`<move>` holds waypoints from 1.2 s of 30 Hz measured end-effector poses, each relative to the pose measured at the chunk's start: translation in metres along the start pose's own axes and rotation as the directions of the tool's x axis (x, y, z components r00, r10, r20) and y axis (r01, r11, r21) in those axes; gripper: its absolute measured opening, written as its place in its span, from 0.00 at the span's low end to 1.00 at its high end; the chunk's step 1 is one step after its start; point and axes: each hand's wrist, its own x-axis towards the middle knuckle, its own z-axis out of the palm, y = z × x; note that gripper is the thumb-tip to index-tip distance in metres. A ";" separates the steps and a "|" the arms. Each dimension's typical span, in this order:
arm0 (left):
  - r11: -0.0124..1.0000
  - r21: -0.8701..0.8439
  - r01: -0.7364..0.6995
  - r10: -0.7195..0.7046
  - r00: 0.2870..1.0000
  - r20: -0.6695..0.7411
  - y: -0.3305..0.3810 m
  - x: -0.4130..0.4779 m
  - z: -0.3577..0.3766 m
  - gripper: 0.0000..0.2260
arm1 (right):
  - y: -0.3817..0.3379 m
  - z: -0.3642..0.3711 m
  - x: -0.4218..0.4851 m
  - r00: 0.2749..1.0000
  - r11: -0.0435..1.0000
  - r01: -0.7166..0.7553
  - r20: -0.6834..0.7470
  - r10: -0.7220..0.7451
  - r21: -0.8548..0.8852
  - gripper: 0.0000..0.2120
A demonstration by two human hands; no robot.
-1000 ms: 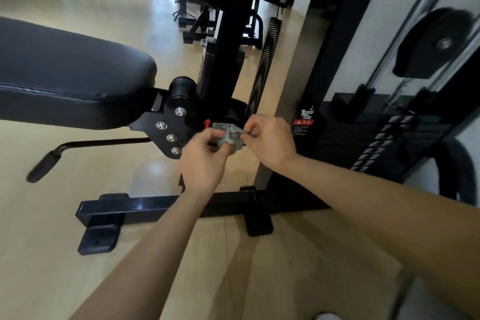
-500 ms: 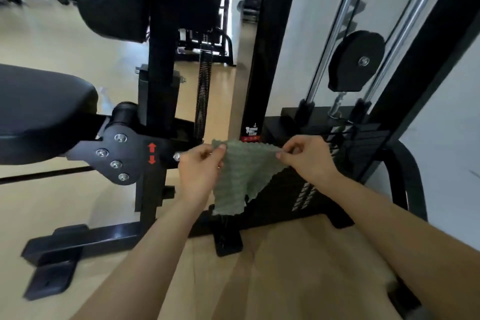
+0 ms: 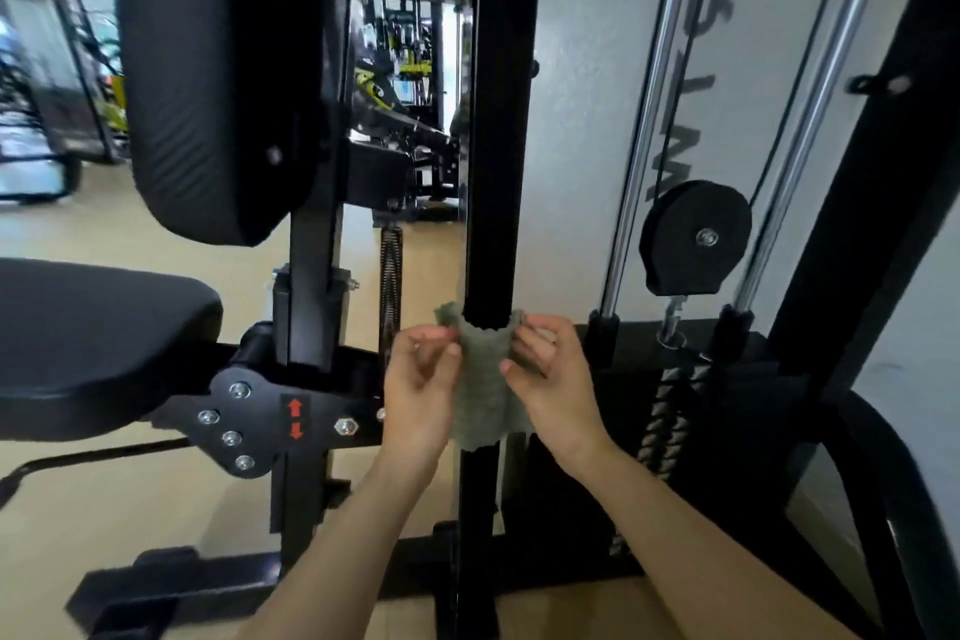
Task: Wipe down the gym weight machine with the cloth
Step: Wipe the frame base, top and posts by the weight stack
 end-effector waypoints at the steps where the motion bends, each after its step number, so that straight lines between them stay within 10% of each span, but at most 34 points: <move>1: 0.999 0.038 -0.031 0.031 0.999 0.014 0.002 -0.002 0.003 0.08 | 0.000 0.000 0.002 1.000 1.000 0.029 0.006 -0.029 -0.005 0.22; 17: 0.879 0.270 -0.392 0.400 0.916 0.027 0.092 0.050 0.039 0.22 | -0.084 0.001 0.067 0.942 0.939 0.331 -0.030 -0.335 -0.096 0.26; 24: 0.767 0.282 -0.576 0.620 0.779 -0.093 0.156 0.086 0.069 0.15 | -0.159 0.005 0.108 0.887 0.895 0.442 -0.124 -0.445 -0.053 0.22; 32: 0.404 0.519 -0.753 0.890 0.454 -0.034 0.207 0.129 0.092 0.09 | -0.220 0.008 0.141 0.825 0.838 0.543 -0.158 -0.543 -0.048 0.21; 36: 0.430 0.466 -0.774 0.891 0.448 -0.077 0.228 0.138 0.098 0.11 | -0.245 0.009 0.155 0.813 0.825 0.564 -0.155 -0.561 -0.028 0.21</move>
